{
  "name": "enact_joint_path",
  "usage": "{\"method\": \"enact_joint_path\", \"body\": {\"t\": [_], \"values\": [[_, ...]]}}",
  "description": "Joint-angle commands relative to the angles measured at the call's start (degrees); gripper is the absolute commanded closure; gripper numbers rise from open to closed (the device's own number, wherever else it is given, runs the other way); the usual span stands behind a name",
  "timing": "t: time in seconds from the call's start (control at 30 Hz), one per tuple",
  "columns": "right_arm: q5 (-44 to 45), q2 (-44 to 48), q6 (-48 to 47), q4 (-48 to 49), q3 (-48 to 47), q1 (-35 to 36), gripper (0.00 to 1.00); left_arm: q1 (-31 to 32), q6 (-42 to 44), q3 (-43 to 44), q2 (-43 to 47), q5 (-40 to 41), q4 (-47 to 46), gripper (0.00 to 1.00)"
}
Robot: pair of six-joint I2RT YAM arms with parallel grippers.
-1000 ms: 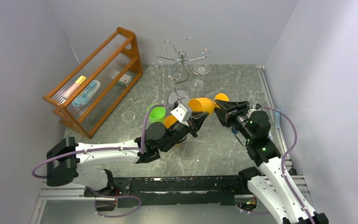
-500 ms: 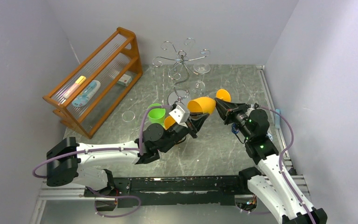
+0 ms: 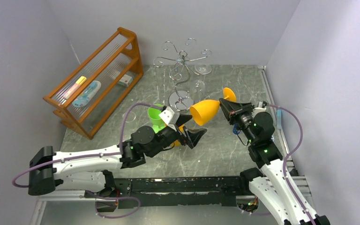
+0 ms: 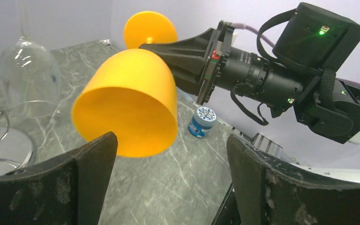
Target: Place the wine glass upside down on the wine glass rack
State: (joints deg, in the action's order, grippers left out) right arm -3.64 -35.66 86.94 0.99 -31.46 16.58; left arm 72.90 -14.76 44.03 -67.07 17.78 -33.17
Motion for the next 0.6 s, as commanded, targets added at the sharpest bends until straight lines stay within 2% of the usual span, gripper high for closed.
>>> {"method": "enact_joint_path", "body": {"t": [0.0,0.17,0.27,0.43,0.57], "values": [[3.5,3.1,-12.5,2.3,-2.0,0.0,1.0,0.1,-3.2,-0.6,6.2,1.8,10.0,0.08],[4.2,5.9,-27.2,3.4,-4.8,0.0,1.0,0.1,-6.8,-2.5,14.7,3.7,15.8,0.06],[2.1,6.4,-36.8,5.0,-6.2,0.0,1.0,0.1,-8.2,0.0,16.5,4.3,19.3,0.03],[-2.6,5.5,-52.5,7.1,-9.9,0.0,1.0,0.0,-8.4,15.8,10.0,6.8,37.6,0.02],[-9.7,4.0,-62.9,9.0,-12.0,0.0,1.0,-3.0,-9.2,26.4,4.3,1.9,46.2,0.02]]}}
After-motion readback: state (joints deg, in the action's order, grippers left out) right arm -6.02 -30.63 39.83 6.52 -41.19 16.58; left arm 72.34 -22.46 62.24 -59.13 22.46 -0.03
